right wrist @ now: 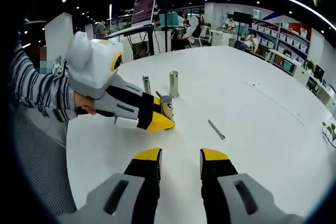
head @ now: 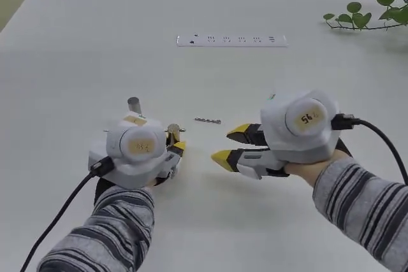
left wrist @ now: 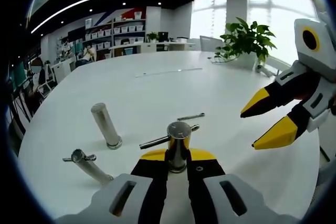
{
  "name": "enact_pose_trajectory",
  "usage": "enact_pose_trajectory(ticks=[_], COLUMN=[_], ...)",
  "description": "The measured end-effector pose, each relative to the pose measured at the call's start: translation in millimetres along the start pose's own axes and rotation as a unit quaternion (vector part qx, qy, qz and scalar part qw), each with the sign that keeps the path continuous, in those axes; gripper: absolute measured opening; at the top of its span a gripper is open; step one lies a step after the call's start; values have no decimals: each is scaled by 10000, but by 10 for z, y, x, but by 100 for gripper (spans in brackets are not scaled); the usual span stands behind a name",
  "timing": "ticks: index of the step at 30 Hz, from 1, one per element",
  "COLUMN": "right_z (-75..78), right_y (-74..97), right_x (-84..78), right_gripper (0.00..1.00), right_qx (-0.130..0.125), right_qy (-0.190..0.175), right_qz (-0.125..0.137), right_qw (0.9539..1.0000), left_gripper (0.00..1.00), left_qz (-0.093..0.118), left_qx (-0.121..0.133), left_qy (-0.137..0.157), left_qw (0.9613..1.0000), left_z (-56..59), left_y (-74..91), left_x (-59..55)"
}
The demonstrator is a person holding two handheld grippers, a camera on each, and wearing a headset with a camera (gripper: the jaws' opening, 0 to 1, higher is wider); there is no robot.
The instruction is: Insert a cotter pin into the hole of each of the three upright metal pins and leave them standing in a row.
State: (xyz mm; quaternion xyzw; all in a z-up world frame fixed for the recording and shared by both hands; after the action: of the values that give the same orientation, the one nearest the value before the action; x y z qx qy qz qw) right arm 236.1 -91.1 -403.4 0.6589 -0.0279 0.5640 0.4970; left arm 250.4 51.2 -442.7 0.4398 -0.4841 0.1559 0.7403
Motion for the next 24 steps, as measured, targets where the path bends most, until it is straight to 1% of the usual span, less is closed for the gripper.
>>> enact_pose_trajectory(ticks=[5,11,14,16,18,20,24], right_z=[-6,7,14,13,5,-9,-38], right_y=[5,41,65,76,99,106,108], right_x=[-15,-1,30,49,91,125,195], right_gripper=[25,26,26,26,26,26,26], right_qx=[4,1,-13,-16,-23,4,29], right_qy=[-47,-102,-102,-103,-142,-187,-218], right_qz=[-14,-17,33,74,164,257,322], right_qw=[10000,9999,9999,9999,9998,9995,9992], left_gripper=[10,10,11,12,13,15,21], left_qz=[27,-16,-98,-160,-121,-30,84], left_qx=[64,49,52,44,23,-11,-55], left_qy=[43,105,265,218,213,272,302], left_qw=[10000,9999,9996,9996,9997,9996,9995], left_z=[9,2,4,13,32,34,53], left_y=[0,-5,8,27,77,115,209], left_x=[0,-15,-58,-77,-72,-53,-20])
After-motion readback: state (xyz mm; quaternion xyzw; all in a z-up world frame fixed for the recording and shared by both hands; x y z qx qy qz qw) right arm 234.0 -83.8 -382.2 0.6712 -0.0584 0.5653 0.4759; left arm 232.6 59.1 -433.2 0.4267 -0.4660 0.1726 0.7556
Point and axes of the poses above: the centre of the closed fingertips' face, and the gripper's own axes: y roughly backward along the fingers, z roughly to its right, x roughly out of its top, the point moved 7 cm from there along y, roughly backward along the fingers, and after that the axes turned 10 degrees about -x, right-handed, at the moved point
